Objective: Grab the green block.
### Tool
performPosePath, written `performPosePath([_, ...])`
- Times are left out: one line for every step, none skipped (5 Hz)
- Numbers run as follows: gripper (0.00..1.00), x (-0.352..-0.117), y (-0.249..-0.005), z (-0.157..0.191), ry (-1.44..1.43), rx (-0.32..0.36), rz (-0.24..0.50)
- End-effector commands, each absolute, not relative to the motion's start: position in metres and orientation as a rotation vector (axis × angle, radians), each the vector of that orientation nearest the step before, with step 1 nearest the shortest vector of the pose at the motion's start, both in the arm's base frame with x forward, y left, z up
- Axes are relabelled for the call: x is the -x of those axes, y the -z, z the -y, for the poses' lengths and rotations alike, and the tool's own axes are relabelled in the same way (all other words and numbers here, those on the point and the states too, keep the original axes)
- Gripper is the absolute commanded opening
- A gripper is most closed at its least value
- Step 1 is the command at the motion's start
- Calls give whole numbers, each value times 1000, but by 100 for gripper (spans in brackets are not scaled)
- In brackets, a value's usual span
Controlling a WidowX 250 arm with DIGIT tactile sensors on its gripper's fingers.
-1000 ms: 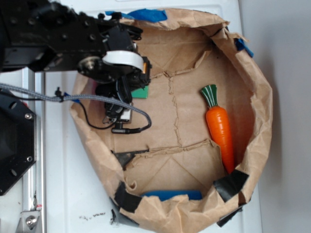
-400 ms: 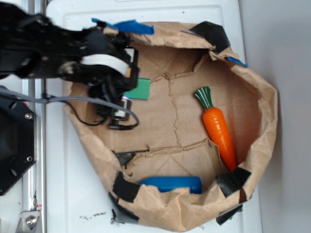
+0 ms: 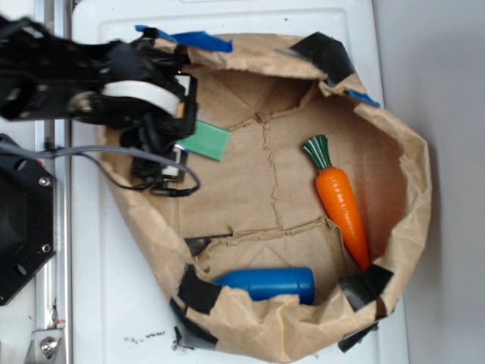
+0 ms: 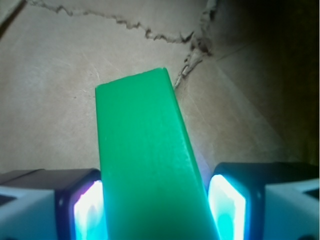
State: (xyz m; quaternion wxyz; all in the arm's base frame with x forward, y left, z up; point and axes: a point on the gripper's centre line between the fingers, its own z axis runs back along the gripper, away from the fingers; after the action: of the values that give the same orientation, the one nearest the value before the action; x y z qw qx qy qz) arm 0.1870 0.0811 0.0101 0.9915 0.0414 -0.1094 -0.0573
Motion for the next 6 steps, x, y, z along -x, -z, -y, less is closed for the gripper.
performPosePath([0,-182,-18,-82,137,-37,198])
performPosePath([0,-160,-15,-59,241,-53,209])
performPosePath([0,-209,-65,-34,261,-62,180])
performPosePath([0,-261,-93,-38,245,-86,158])
performPosePath([0,-275,-94,-40,231,-99,136])
performPosePath([0,-251,-99,-35,243,-104,134])
